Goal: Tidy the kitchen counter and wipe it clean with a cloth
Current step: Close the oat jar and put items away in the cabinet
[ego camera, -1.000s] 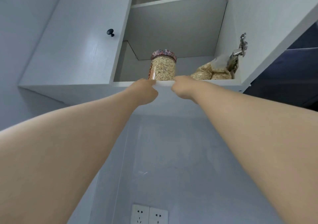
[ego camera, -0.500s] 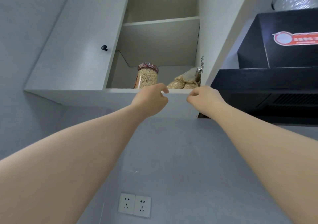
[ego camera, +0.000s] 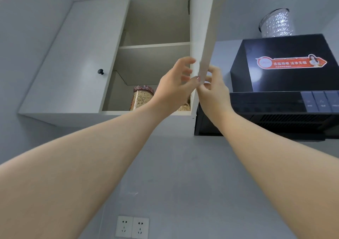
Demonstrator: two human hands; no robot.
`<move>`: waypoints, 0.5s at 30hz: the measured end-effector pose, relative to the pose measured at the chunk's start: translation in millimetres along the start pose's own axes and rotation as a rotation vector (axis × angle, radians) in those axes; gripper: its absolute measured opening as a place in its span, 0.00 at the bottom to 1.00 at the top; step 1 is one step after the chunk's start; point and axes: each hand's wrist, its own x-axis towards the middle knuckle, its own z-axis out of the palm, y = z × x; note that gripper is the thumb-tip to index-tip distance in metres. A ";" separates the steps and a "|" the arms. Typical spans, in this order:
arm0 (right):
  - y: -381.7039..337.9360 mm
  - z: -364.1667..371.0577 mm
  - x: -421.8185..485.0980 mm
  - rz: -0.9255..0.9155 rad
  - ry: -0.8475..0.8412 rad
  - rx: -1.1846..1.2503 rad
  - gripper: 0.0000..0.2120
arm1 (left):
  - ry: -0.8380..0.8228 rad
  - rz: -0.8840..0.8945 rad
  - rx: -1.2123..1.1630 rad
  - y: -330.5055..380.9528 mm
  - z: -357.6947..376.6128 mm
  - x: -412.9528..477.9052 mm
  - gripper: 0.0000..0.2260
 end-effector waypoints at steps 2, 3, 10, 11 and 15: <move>-2.4 -1.2 0.4 0.043 -0.005 0.028 0.13 | -0.009 0.017 -0.061 9.6 1.3 4.6 0.18; -2.9 -1.3 -0.3 0.055 0.001 0.037 0.12 | 0.003 0.027 -0.051 13.3 2.6 6.2 0.20; -2.6 0.3 -4.1 0.054 -0.023 -0.034 0.24 | 0.239 0.126 0.106 21.0 8.5 12.4 0.19; -1.6 0.7 -4.3 0.051 -0.032 -0.042 0.24 | 0.255 0.135 0.119 20.2 7.2 12.9 0.17; 1.7 7.9 -4.8 0.035 -0.059 -0.061 0.25 | 0.328 0.171 0.194 15.6 2.3 10.9 0.11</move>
